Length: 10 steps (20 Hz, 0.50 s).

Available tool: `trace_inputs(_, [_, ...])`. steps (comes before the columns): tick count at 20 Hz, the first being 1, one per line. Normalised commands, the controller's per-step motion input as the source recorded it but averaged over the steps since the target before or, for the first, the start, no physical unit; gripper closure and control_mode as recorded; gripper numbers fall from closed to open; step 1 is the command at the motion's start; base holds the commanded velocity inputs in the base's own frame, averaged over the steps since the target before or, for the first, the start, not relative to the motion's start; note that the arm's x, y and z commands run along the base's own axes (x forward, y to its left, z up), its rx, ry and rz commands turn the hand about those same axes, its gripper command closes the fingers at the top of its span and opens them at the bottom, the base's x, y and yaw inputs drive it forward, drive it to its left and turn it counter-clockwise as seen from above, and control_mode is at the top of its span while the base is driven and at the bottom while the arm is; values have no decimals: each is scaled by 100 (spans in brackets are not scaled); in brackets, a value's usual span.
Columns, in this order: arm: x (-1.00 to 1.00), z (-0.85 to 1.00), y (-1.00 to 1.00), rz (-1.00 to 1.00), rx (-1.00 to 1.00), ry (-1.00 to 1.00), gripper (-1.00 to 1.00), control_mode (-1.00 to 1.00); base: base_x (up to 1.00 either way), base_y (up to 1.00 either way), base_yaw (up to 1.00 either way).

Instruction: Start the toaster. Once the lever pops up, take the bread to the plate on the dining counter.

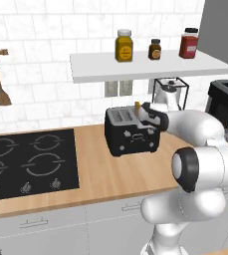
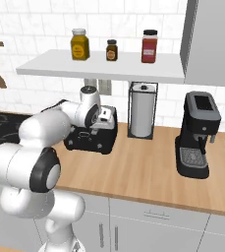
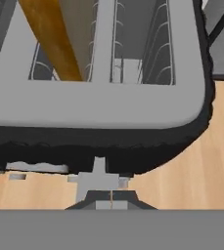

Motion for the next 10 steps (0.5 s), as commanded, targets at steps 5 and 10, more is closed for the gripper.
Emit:
trace_inputs(5, [35,-22,0,0,-1,0,100,-100,0,0,0])
trace_inputs(10, [10,-47,0,1,-1,0,100,-100,0,0,0])
